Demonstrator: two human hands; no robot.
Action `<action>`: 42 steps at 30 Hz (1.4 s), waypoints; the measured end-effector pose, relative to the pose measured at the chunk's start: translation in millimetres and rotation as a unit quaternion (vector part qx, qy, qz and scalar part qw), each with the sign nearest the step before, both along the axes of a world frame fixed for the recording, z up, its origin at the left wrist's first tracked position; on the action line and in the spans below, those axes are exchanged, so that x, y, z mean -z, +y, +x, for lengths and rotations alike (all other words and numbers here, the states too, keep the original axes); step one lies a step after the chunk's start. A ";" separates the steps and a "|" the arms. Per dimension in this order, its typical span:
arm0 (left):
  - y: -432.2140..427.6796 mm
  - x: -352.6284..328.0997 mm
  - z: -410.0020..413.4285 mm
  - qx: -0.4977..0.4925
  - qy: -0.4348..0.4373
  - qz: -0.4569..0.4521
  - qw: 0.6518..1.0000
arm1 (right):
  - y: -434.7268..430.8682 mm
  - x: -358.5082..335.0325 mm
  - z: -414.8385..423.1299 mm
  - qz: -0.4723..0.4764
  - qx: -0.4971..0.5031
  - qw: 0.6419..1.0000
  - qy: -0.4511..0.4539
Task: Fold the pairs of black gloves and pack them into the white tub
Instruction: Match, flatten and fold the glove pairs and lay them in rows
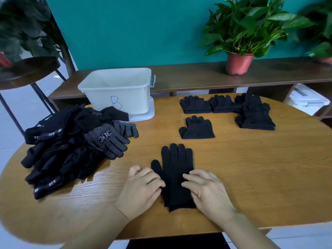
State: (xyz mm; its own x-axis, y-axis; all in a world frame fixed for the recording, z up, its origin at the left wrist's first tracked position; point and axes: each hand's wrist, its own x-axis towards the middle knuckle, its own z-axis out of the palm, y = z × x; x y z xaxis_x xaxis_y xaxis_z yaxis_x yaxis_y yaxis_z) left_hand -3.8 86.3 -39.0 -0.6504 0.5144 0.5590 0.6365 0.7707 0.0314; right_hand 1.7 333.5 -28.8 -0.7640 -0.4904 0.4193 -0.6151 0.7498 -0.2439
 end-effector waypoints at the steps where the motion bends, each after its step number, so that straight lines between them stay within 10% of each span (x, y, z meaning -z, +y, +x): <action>1: 0.0 -0.2 0.1 0.006 0.007 -0.009 1.000 | -0.5 0.8 0.2 -0.004 0.003 1.000 0.004; 42: -2.2 -15.3 -4.3 0.079 -0.017 -0.098 0.992 | 9.3 7.5 1.4 -0.003 -0.003 1.000 0.030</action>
State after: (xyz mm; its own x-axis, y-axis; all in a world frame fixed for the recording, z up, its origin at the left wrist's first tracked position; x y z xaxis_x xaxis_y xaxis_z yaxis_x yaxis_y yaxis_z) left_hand -8.1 84.1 -23.6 -0.5694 0.7084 0.4171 0.7512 0.6545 -0.0860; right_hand 3.2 342.8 -36.4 -0.7345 -0.4922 0.4671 -0.6332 0.7447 -0.2109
